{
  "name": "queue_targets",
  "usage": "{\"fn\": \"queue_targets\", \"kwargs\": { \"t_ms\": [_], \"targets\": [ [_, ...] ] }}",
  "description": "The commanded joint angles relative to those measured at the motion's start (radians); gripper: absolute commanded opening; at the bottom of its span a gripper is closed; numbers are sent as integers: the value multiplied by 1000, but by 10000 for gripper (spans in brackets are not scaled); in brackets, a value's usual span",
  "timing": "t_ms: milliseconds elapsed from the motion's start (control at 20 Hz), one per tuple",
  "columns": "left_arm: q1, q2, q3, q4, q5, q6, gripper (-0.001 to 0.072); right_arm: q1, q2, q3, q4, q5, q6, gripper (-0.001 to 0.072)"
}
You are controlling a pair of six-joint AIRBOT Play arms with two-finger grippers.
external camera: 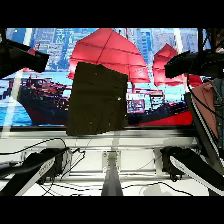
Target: Fold the clothes and pants, and hang the long-sleeved shirts on hangers.
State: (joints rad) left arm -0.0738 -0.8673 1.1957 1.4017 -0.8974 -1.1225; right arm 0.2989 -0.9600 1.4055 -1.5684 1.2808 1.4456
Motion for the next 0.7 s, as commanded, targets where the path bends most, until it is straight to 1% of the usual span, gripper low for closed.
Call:
{"fn": "queue_targets", "kwargs": {
  "t_ms": [0,350,400,550,650],
  "targets": [
    [0,0,1,0,0,0,714,1,-1,0,0,0,0,41],
    [0,0,1,0,0,0,714,1,-1,0,0,-32,0,41],
    [0,0,1,0,0,0,714,1,-1,0,0,-54,0,41],
    [0,0,1,0,0,0,714,1,-1,1,18,-213,1,41],
    [0,0,1,0,0,0,715,1,-1,1,29,-219,-1,41]
  ]
}}
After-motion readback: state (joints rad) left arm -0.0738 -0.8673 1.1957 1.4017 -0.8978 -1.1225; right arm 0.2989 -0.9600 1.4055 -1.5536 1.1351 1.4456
